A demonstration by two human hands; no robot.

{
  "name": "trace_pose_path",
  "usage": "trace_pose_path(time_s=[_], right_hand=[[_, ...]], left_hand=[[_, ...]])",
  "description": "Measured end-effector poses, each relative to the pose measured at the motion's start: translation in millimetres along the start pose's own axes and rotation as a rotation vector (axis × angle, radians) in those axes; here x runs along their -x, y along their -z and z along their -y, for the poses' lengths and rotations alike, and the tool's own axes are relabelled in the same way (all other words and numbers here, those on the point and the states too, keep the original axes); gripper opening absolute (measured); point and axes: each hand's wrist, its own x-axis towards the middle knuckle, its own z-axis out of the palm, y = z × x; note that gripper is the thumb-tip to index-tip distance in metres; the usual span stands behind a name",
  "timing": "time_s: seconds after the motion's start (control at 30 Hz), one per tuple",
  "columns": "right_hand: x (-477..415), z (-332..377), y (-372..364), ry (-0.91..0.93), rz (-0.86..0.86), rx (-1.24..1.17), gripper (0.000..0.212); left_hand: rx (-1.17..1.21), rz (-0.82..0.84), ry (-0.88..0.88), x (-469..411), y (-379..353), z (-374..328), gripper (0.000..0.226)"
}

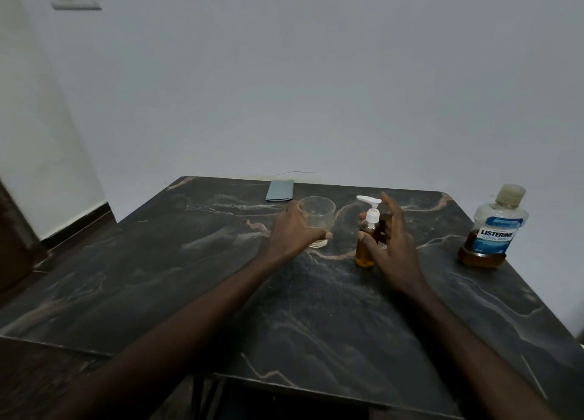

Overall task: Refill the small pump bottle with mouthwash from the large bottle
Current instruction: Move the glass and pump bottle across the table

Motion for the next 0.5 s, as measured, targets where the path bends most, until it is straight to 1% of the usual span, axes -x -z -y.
trace_pose_path(time_s=[0.1, 0.5], right_hand=[[0, 6, 0, 0.015, 0.000, 0.022, 0.089], [-4, 6, -6, 0.167, 0.084, 0.095, 0.078]], left_hand=[[-0.039, 0.044, -0.048, 11, 3, -1, 0.107], [-0.036, 0.183, -0.135, 13, 13, 3, 0.110]])
